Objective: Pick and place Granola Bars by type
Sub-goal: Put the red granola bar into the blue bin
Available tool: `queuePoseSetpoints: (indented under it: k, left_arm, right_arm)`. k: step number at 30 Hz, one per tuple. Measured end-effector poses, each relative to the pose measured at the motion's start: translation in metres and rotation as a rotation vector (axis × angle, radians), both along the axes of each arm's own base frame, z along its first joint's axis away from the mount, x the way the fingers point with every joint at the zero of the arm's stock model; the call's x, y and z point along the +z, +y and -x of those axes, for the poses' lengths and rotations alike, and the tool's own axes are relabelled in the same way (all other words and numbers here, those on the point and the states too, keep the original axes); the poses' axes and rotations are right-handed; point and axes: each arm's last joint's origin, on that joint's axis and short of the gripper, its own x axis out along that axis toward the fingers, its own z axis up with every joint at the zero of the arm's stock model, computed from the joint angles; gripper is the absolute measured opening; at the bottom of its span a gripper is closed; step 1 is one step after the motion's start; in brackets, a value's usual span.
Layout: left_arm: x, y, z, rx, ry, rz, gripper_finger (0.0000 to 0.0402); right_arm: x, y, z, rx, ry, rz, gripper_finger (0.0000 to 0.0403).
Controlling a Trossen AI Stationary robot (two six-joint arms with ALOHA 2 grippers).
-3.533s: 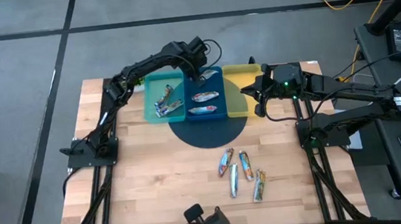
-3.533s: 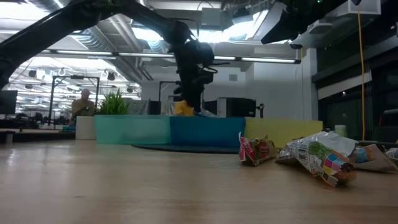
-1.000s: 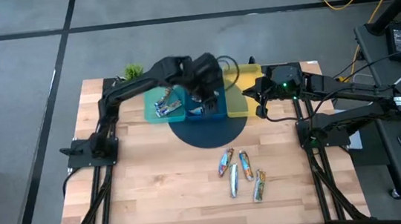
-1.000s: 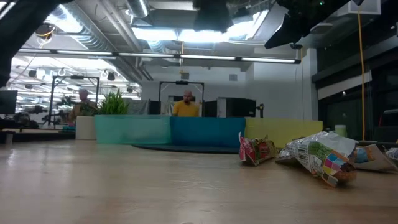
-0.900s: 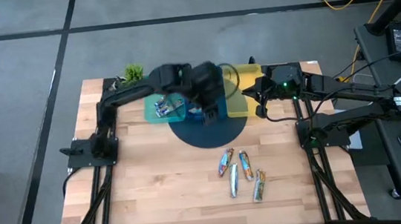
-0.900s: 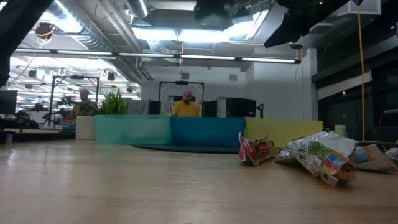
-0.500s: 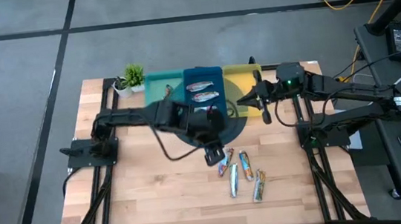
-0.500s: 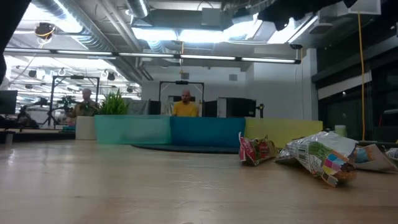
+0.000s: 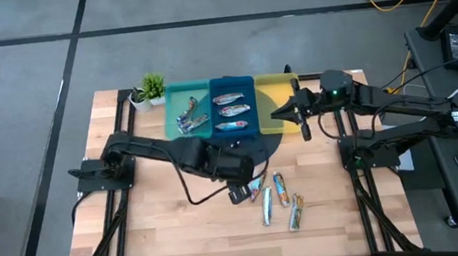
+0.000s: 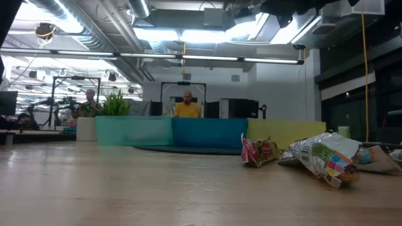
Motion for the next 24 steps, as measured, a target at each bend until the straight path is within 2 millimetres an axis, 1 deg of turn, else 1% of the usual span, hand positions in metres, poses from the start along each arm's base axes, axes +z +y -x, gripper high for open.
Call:
queuePoseSetpoints:
  k: [3, 8, 10, 13, 16, 18, 21, 24]
  left_arm:
    - [-0.027, -0.003, 0.002, 0.032, 0.116, -0.033, 0.0143]
    - [-0.074, -0.006, 0.001, -0.002, 0.250, -0.074, 0.0143]
    - [-0.092, -0.004, -0.004, -0.044, 0.253, -0.058, 0.0143]
    - [-0.115, -0.001, -0.014, -0.145, 0.207, -0.004, 0.0143]
    - [-0.131, 0.003, -0.024, -0.198, 0.123, 0.067, 0.0143]
    - [-0.139, 0.007, -0.027, -0.211, 0.107, 0.111, 0.0143]
    - [-0.146, 0.012, -0.030, -0.219, 0.077, 0.158, 0.0143]
    - [-0.149, 0.017, -0.033, -0.163, 0.051, 0.188, 0.0143]
  right_arm:
    - [0.003, 0.004, 0.003, 0.016, -0.015, 0.017, 0.0033]
    - [0.010, 0.012, 0.011, 0.038, -0.055, 0.002, 0.0017]
    - [0.012, 0.014, 0.013, 0.043, -0.064, -0.002, 0.0009]
    - [0.013, 0.017, 0.015, 0.049, -0.066, -0.025, 0.0006]
    - [0.013, 0.019, 0.015, 0.050, -0.056, -0.055, 0.0015]
    - [0.012, 0.020, 0.015, 0.054, -0.048, -0.062, 0.0023]
    - [0.010, 0.022, 0.016, 0.063, -0.029, -0.051, 0.0028]
    - [0.009, 0.022, 0.016, 0.069, -0.023, -0.033, 0.0027]
